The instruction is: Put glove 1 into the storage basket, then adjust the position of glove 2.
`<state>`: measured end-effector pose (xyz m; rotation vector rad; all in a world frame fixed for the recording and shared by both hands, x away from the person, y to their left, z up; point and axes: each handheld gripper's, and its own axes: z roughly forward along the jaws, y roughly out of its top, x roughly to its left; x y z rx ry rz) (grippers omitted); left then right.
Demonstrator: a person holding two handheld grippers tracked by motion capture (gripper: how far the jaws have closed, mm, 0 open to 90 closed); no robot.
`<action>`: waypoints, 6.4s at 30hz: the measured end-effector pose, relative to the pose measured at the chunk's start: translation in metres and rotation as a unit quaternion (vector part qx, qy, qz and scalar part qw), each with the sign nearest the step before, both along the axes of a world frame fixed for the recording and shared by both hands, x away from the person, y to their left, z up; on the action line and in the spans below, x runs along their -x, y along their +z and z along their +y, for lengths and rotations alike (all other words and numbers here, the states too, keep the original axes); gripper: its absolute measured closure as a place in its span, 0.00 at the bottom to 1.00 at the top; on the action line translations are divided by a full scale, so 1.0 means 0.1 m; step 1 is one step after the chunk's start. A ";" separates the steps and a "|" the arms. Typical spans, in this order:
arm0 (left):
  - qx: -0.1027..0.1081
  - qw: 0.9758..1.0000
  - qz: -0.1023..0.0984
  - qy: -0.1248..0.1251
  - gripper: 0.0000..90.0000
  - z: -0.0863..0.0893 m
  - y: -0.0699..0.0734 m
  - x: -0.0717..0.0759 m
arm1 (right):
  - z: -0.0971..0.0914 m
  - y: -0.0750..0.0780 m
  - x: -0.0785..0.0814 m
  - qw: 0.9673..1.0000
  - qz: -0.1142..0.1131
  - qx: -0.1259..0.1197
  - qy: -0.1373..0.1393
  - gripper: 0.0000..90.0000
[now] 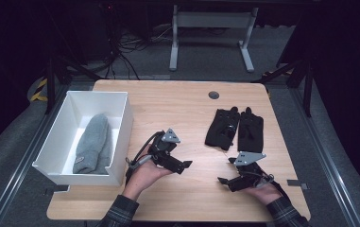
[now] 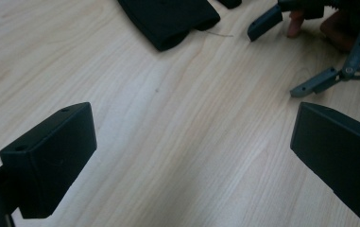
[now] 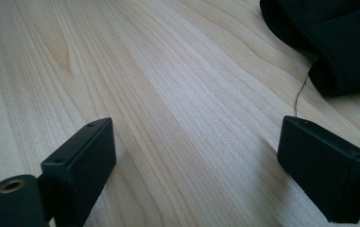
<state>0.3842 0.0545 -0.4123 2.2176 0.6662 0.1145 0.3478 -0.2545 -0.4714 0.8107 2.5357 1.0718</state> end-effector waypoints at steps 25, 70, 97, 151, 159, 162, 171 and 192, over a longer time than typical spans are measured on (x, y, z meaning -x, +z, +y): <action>-0.049 0.998 0.001 0.036 0.00 0.14 -0.50 0.37 | 0.00 0.00 -0.01 1.000 0.006 0.005 0.005 0.07; -0.059 0.997 -0.030 0.036 0.00 0.21 -0.66 0.41 | -0.17 0.72 -0.78 0.997 -0.012 -0.027 -0.070 0.55; -0.058 0.997 -0.029 0.038 0.00 0.21 -0.66 0.41 | -0.69 0.25 -1.08 0.989 0.029 0.029 -0.140 1.00; -0.058 0.997 -0.030 0.039 0.00 0.21 -0.66 0.43 | -0.23 0.29 0.12 0.996 0.079 0.016 0.049 1.00; -0.057 0.997 -0.030 0.038 0.00 0.21 -0.66 0.43 | -0.23 0.47 -0.17 0.999 0.045 -0.010 0.017 1.00; -0.058 0.997 -0.030 0.038 0.00 0.21 -0.66 0.43 | -0.23 0.51 -0.31 0.999 0.040 -0.022 0.004 1.00; -0.058 0.997 -0.030 0.038 0.00 0.21 -0.66 0.43 | -0.15 0.55 -0.79 0.999 0.014 -0.024 -0.030 1.00; -0.058 0.997 -0.031 0.038 0.00 0.21 -0.66 0.43 | 0.00 0.27 -1.38 0.998 0.031 -0.002 -0.061 1.00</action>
